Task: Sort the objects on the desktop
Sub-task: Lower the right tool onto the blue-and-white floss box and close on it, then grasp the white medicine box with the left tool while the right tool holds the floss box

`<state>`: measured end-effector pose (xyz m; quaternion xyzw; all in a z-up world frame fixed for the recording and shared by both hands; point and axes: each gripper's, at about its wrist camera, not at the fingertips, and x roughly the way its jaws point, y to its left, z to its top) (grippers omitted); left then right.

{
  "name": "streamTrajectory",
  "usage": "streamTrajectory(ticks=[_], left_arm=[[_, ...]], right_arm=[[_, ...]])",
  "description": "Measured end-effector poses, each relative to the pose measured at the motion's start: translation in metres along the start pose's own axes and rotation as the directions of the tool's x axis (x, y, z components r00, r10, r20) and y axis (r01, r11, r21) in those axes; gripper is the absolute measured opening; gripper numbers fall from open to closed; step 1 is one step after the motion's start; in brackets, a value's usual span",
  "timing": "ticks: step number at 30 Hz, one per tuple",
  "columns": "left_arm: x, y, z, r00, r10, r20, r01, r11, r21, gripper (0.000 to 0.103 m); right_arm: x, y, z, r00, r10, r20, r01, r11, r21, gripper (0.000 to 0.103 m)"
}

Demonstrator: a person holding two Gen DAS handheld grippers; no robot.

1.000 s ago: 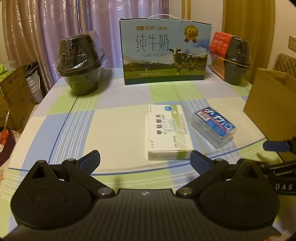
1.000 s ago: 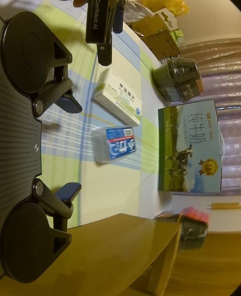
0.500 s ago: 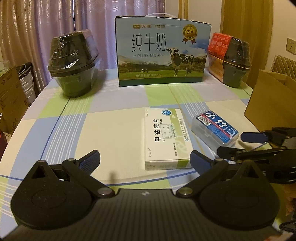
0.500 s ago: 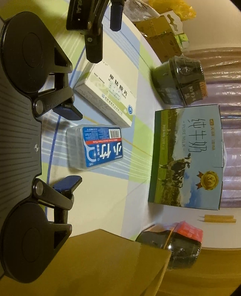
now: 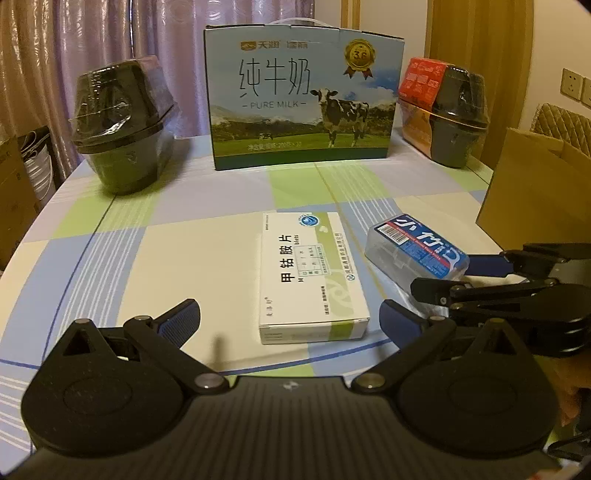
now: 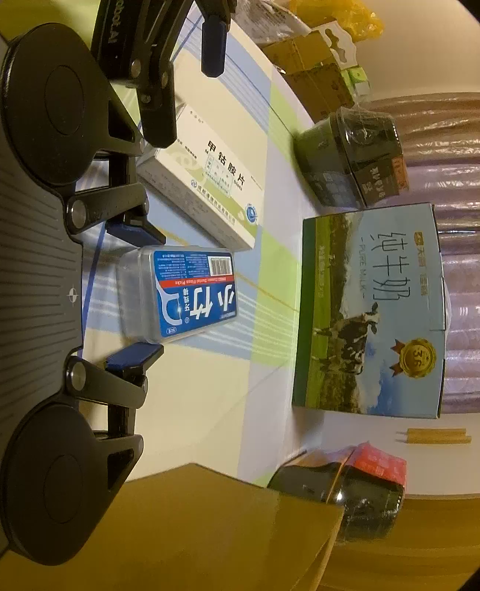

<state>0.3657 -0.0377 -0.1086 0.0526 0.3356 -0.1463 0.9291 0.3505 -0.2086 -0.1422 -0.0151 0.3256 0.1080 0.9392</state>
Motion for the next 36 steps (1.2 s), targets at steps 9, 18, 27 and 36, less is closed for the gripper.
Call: streamTrajectory(ticks=[9, 18, 27, 36], left_arm=[[0.019, -0.004, 0.003, 1.000, -0.005, -0.021, 0.006, 1.000, 0.012, 0.100], [0.033, -0.005, 0.007, 0.998, -0.021, -0.067, 0.021, 1.000, 0.005, 0.072], [0.023, -0.010, 0.000, 0.996, 0.008, -0.089, -0.008, 1.000, 0.005, 0.067], [-0.010, -0.019, -0.020, 0.990, -0.010, -0.143, 0.007, 1.000, -0.017, 0.067]], right_arm=[[-0.009, -0.010, -0.001, 1.000, -0.029, -0.004, 0.029, 0.999, 0.035, 0.053], [-0.010, -0.007, -0.004, 0.999, -0.029, -0.017, 0.030, 0.999, 0.032, 0.053], [-0.023, -0.004, -0.010, 0.999, -0.038, -0.032, 0.039, 0.999, 0.037, 0.053], [-0.066, 0.005, -0.032, 0.997, -0.047, -0.065, 0.054, 0.993, 0.106, 0.053]])
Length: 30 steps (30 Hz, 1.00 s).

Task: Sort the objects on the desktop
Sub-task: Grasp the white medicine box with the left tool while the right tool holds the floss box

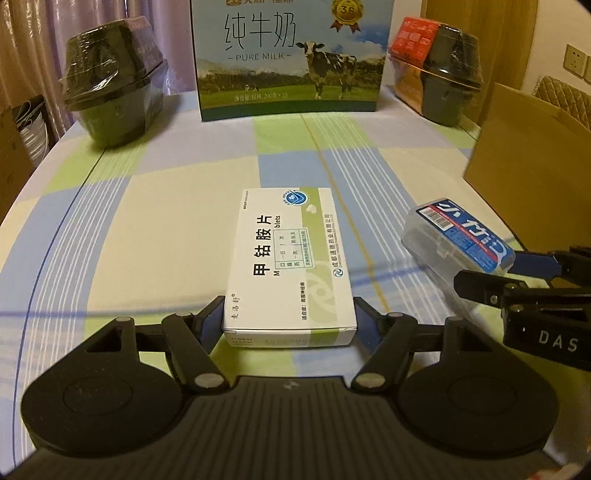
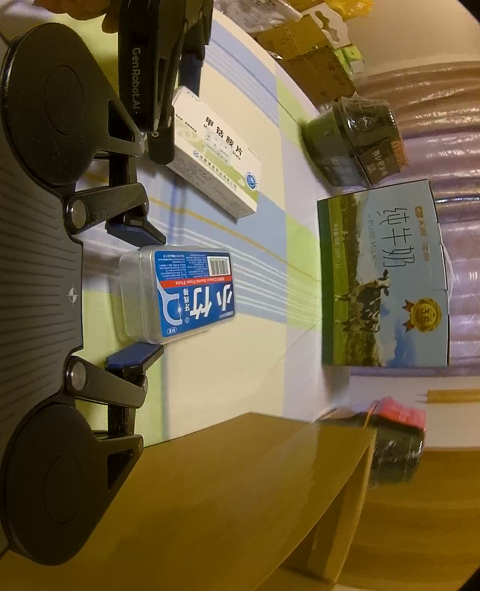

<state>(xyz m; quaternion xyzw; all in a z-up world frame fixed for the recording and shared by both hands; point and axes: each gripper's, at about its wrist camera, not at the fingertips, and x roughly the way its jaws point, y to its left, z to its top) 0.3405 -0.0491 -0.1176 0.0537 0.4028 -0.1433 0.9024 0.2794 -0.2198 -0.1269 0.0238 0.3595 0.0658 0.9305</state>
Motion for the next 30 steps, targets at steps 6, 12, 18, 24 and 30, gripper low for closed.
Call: streamTrajectory(ticks=[6, 12, 18, 24, 30], left_arm=[[-0.040, -0.009, -0.035, 0.999, -0.025, -0.032, 0.024, 0.998, -0.052, 0.067], [-0.084, -0.029, -0.080, 0.999, -0.021, -0.047, 0.020, 1.000, -0.010, 0.067], [-0.130, -0.047, -0.123, 0.998, -0.003, -0.055, 0.003, 1.000, -0.001, 0.067], [-0.163, -0.052, -0.152, 0.997, -0.009, -0.079, 0.008, 1.000, -0.016, 0.068], [-0.182, -0.049, -0.160, 0.996, 0.008, -0.089, -0.010, 1.000, -0.017, 0.069]], right_arm=[[-0.040, 0.011, -0.033, 0.999, -0.006, -0.034, 0.007, 0.999, 0.032, 0.053], [-0.086, 0.018, -0.075, 0.998, -0.026, -0.062, 0.029, 0.999, 0.045, 0.053], [-0.132, 0.025, -0.115, 0.997, -0.028, -0.069, 0.031, 0.998, 0.045, 0.053], [-0.164, 0.032, -0.134, 0.998, -0.024, -0.065, 0.025, 1.000, 0.014, 0.053], [-0.174, 0.026, -0.148, 0.997, -0.015, -0.077, 0.017, 0.999, 0.032, 0.056]])
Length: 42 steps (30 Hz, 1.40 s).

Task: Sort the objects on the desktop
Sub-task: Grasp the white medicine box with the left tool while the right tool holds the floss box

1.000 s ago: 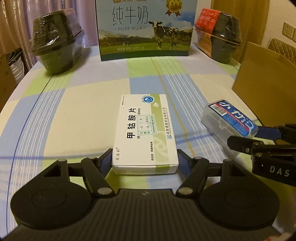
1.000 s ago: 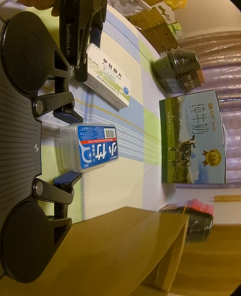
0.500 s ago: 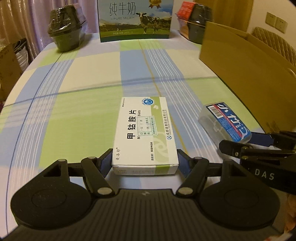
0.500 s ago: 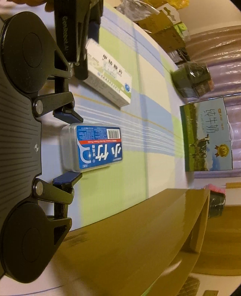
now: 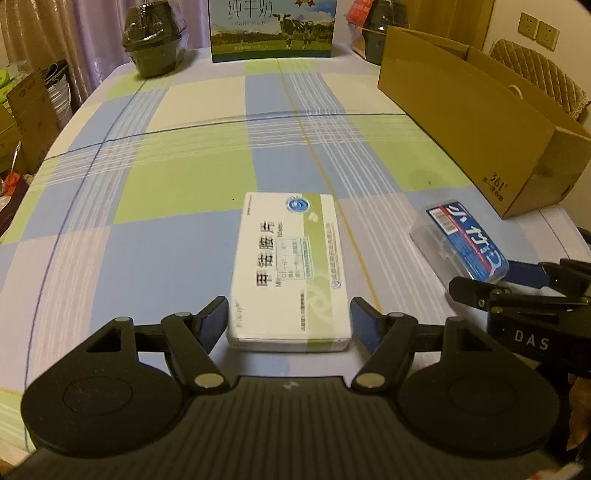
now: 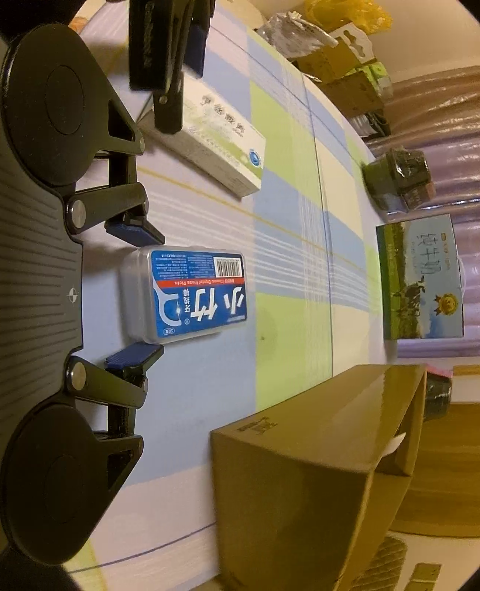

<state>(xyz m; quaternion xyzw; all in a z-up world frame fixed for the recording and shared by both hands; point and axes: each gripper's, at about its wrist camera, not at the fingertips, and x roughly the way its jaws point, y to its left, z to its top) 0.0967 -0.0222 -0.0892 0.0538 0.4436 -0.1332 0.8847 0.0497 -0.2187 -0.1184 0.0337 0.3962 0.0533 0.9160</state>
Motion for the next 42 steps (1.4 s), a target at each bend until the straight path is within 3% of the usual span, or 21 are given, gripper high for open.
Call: streamTrajectory(ticks=[2, 5, 25, 42], left_arm=[[-0.006, 0.000, 0.000, 1.000, 0.009, 0.012, -0.009, 1.000, -0.002, 0.072], [-0.007, 0.002, 0.001, 1.000, 0.011, 0.020, -0.010, 1.000, -0.009, 0.073], [0.037, 0.001, 0.018, 1.000, -0.004, -0.001, 0.004, 1.000, -0.003, 0.075], [0.045, -0.002, 0.018, 1.000, 0.021, 0.010, -0.022, 0.999, 0.023, 0.073]], right_arm=[[-0.001, 0.002, 0.002, 1.000, 0.006, 0.017, -0.006, 1.000, -0.008, 0.064], [-0.002, 0.003, 0.004, 0.999, 0.002, 0.045, -0.001, 1.000, -0.030, 0.068], [0.018, 0.004, 0.010, 0.998, -0.007, 0.055, 0.012, 0.997, -0.079, 0.068], [0.032, 0.005, 0.012, 0.999, -0.015, 0.045, 0.019, 0.996, -0.091, 0.067]])
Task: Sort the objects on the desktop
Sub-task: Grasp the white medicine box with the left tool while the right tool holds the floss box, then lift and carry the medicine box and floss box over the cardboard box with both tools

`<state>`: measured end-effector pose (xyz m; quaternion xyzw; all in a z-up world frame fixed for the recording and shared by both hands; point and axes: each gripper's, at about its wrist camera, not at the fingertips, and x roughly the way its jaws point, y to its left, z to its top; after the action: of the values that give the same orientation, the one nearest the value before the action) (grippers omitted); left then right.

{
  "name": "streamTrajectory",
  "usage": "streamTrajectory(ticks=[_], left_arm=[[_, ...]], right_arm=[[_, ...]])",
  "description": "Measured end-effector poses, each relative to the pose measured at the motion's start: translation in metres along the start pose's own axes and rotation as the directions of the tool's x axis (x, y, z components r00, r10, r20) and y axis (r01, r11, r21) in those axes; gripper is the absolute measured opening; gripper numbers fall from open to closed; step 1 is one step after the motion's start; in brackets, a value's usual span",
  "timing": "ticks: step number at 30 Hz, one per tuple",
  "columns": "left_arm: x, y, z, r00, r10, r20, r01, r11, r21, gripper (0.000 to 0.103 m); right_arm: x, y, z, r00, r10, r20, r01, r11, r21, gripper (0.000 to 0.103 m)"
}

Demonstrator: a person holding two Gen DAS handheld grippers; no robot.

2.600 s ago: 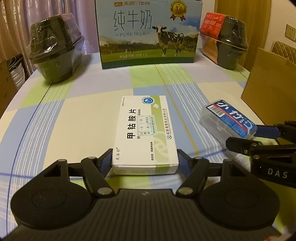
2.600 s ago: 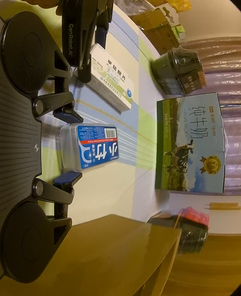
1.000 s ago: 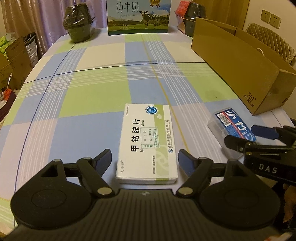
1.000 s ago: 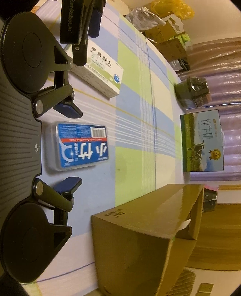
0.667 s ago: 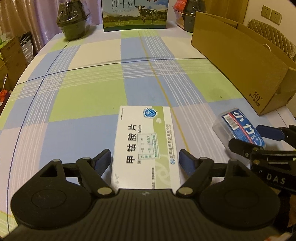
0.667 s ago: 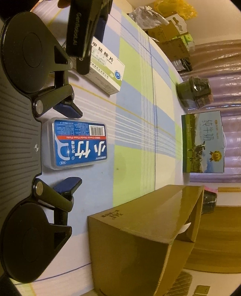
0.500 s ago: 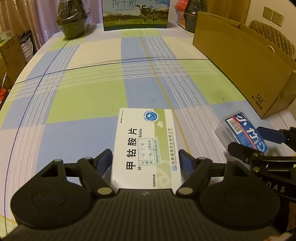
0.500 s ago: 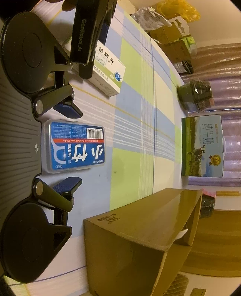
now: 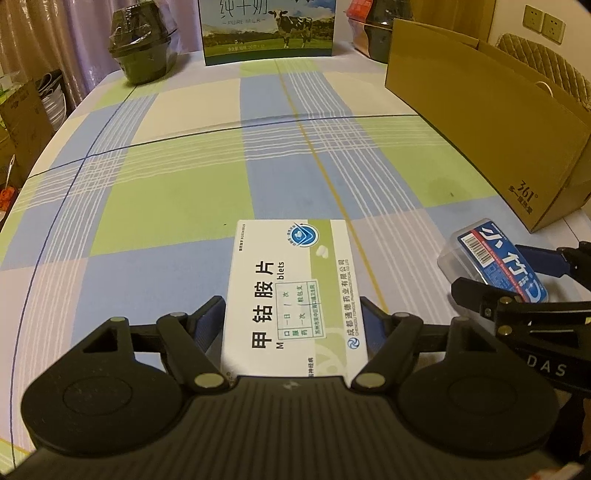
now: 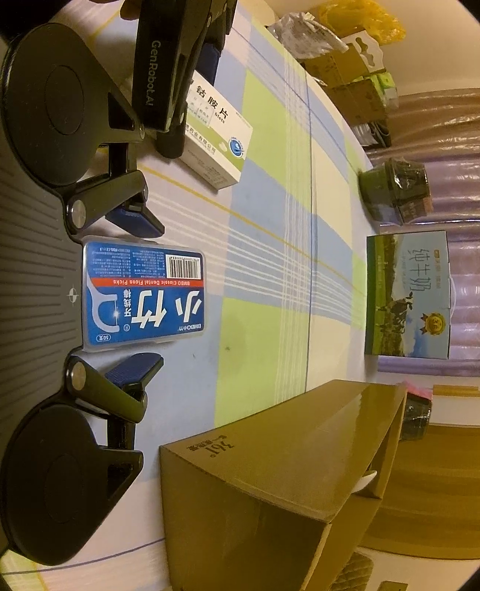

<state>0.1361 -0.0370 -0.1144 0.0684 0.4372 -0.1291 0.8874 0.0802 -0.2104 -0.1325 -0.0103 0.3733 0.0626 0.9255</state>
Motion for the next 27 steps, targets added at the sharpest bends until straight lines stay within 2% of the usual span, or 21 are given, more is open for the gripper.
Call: streamTrajectory(ticks=[7, 11, 21, 27], left_arm=[[-0.0004, -0.0010, 0.0003, 1.000, 0.004, 0.002, -0.004, 1.000, -0.002, 0.072], [-0.0005, -0.0004, -0.0002, 1.000, 0.003, 0.003, -0.003, 1.000, -0.004, 0.073], [-0.0004, 0.0007, -0.0004, 1.000, 0.003, 0.005, -0.003, 1.000, -0.004, 0.072], [-0.0010, 0.0001, 0.0001, 1.000, 0.003, 0.005, -0.003, 1.000, -0.005, 0.068]], right_arm=[[-0.0002, 0.0005, -0.0014, 1.000, 0.004, -0.006, -0.004, 1.000, -0.003, 0.065], [0.0001, 0.0004, -0.0031, 1.000, 0.005, -0.012, -0.005, 1.000, -0.008, 0.055], [-0.0011, 0.0020, -0.0053, 1.000, -0.002, -0.008, 0.002, 1.000, -0.020, 0.054], [-0.0004, 0.0017, -0.0053, 1.000, -0.002, -0.008, 0.002, 1.000, -0.017, 0.054]])
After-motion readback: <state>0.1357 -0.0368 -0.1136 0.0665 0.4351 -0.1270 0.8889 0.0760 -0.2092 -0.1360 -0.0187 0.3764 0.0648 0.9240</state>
